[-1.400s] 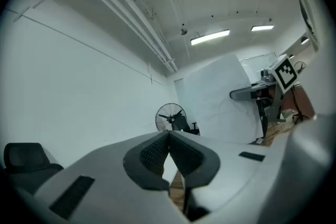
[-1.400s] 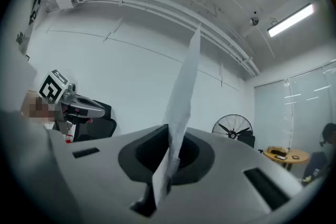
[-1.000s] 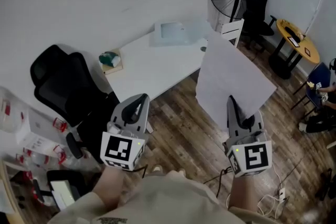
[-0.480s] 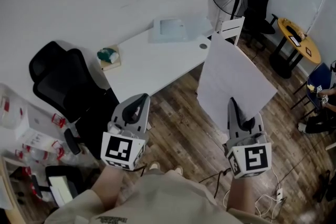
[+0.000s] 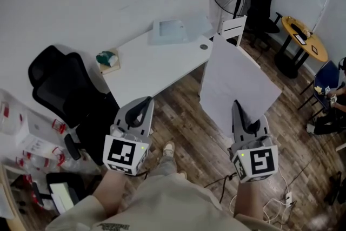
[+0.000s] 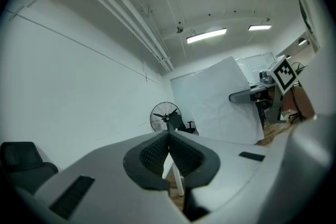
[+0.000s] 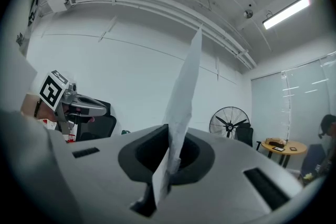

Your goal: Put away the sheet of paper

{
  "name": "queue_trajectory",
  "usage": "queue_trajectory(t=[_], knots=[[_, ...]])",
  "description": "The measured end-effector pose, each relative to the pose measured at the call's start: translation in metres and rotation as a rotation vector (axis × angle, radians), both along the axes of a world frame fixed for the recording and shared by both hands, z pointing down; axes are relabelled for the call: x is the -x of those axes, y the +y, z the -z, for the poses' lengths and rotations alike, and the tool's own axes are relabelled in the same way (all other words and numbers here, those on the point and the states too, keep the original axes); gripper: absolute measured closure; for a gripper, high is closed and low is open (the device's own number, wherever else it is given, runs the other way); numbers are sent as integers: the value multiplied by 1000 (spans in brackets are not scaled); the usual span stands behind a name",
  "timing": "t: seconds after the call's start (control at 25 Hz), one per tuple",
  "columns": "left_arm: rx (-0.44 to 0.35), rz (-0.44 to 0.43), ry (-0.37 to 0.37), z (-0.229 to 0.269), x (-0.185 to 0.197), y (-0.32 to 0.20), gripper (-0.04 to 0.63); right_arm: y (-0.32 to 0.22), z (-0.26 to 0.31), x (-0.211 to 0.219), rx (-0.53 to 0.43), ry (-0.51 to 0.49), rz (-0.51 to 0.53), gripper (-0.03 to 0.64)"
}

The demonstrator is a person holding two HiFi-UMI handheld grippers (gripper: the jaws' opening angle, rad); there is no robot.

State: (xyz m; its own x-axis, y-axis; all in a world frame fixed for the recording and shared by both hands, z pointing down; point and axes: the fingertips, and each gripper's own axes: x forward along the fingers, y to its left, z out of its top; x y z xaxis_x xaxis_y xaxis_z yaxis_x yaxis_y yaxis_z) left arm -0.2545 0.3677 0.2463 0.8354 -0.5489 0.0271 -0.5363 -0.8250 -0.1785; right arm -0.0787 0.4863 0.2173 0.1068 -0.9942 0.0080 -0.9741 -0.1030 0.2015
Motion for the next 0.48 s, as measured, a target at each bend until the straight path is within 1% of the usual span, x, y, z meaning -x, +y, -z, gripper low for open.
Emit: queue_trajectory(t=[0.24,0.48], knots=[[-1,-11,2,-3,-6,-5,575,-7,-4,-5,7,7,2,595],[19,-13,-6,-14,-20,-23,575,-23,-13,-20,29,-4,-4,594]])
